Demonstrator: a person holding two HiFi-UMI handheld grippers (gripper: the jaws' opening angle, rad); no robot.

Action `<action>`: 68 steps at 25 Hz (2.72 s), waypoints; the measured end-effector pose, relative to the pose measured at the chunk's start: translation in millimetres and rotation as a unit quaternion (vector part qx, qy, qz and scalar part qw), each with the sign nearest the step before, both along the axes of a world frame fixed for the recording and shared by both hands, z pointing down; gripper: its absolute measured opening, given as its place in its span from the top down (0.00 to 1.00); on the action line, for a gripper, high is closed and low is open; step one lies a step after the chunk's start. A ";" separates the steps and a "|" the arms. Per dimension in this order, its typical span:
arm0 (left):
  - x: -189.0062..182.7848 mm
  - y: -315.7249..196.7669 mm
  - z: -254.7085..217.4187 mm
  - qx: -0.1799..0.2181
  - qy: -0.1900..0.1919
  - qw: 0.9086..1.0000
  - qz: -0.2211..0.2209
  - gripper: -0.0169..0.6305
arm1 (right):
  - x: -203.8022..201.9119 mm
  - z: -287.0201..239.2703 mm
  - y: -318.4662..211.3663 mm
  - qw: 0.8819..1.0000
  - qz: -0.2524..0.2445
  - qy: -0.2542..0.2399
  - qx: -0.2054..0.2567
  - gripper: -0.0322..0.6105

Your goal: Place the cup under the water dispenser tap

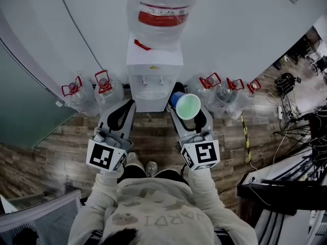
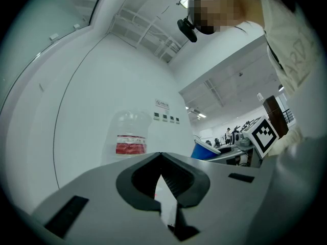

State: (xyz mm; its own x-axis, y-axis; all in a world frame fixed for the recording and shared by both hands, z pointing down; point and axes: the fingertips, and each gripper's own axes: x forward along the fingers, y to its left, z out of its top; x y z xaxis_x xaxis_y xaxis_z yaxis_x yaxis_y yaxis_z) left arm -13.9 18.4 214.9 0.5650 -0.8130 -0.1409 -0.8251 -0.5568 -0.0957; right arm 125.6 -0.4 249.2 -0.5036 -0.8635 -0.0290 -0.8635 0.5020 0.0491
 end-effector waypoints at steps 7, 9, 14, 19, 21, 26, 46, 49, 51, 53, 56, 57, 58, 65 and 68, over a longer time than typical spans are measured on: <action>-0.2 -19.2 5.1 -0.006 0.002 1.000 -0.001 0.97 | 0.9 9.5 -18.6 1.000 0.000 -0.002 -0.010 0.50; 1.9 -26.5 5.8 -0.008 0.001 1.000 0.002 0.97 | 2.2 11.9 -25.7 1.000 0.003 -0.005 -0.013 0.50; 1.9 -48.0 5.0 -0.009 -0.002 1.000 0.011 0.97 | -0.2 13.1 -46.3 1.000 0.008 -0.007 -0.016 0.50; -3.9 -73.7 6.7 -0.013 -0.004 1.000 0.019 0.97 | -7.1 16.2 -69.8 1.000 0.015 -0.006 -0.021 0.50; -6.1 -84.4 8.0 -0.015 -0.005 1.000 0.023 0.97 | -10.2 18.3 -79.1 1.000 0.018 -0.006 -0.024 0.50; -12.0 -112.2 10.3 -0.018 -0.006 0.999 0.037 0.97 | -20.4 23.8 -103.8 0.999 0.025 -0.003 -0.032 0.50; -33.0 -214.8 61.5 -0.066 -0.024 0.993 0.100 0.97 | -52.6 94.5 -194.0 0.992 0.065 0.002 -0.112 0.50; -36.1 -222.2 73.5 -0.075 -0.023 0.991 0.105 0.97 | -56.6 112.0 -201.6 0.990 0.066 0.005 -0.128 0.50; -38.2 -228.5 79.8 -0.074 -0.013 0.991 0.109 0.97 | -60.3 124.3 -208.4 0.988 0.066 0.005 -0.137 0.50; -40.3 -233.8 88.2 -0.082 -0.006 0.991 0.110 0.97 | -63.8 137.3 -213.9 0.987 0.066 0.007 -0.145 0.50; -42.0 -238.1 104.0 -0.108 -0.012 0.988 0.109 0.97 | -66.7 155.5 -219.2 0.985 0.066 0.011 -0.156 0.50; -41.9 -238.4 108.0 -0.115 -0.008 0.987 0.109 0.97 | -67.2 161.0 -220.3 0.985 0.066 0.012 -0.158 0.50; -41.7 -238.4 112.0 -0.122 -0.005 0.987 0.109 0.97 | -67.6 166.5 -221.1 0.985 0.067 0.013 -0.161 0.50; -42.3 -235.3 136.6 -0.137 -0.007 0.984 0.110 0.97 | -71.2 212.0 -222.2 0.981 0.068 0.020 -0.183 0.50; -44.1 -231.6 146.0 -0.146 -0.008 0.983 0.108 0.97 | -72.0 230.5 -222.4 0.978 0.070 0.017 -0.197 0.51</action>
State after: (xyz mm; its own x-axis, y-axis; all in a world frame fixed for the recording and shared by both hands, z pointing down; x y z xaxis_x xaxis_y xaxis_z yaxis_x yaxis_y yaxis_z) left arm -58.0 -213.2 360.9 0.7297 -0.6776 0.0915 -0.6837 -0.7252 0.0817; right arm 53.6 -222.8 479.7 -0.3751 -0.8648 0.3338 -0.9261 0.3654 -0.0940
